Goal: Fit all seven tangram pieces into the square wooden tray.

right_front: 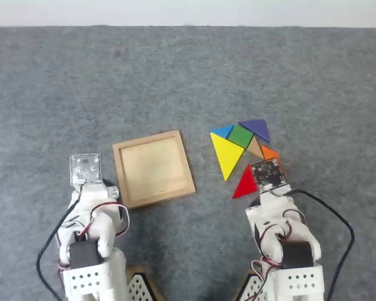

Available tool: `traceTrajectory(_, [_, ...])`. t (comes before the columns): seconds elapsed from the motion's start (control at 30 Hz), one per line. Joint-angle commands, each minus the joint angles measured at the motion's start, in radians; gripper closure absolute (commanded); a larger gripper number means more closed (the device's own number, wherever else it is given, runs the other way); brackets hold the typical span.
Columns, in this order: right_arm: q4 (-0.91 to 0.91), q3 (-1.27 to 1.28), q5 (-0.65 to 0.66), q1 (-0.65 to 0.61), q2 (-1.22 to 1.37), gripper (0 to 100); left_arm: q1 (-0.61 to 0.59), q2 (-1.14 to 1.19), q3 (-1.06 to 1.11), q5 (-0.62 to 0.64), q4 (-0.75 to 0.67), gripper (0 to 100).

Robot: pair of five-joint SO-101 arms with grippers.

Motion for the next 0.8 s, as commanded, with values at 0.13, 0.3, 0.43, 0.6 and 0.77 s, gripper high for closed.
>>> traceTrajectory(0.13, [-0.010, -0.169, 0.218, 0.068, -0.002, 98.9, 0.000, -0.020, -0.027, -0.181, -0.086, 98])
traceTrajectory(0.3, [0.041, -0.261, 0.196, 0.067, -0.001, 96.0, -0.084, -0.017, -0.096, -0.169, -0.038, 98])
traceTrajectory(0.43, [0.035, -0.279, 0.193, 0.067, 0.005, 93.2, -0.130, -0.014, -0.163, -0.169, -0.034, 93])
traceTrajectory(0.6, [0.010, -0.370, 0.147, 0.067, 0.182, 93.0, -0.135, -0.012, -0.245, -0.166, -0.049, 83])
traceTrajectory(0.77, [-0.001, -0.572, 0.060, 0.065, 0.573, 93.3, -0.135, -0.003, -0.360, -0.166, 0.005, 83])
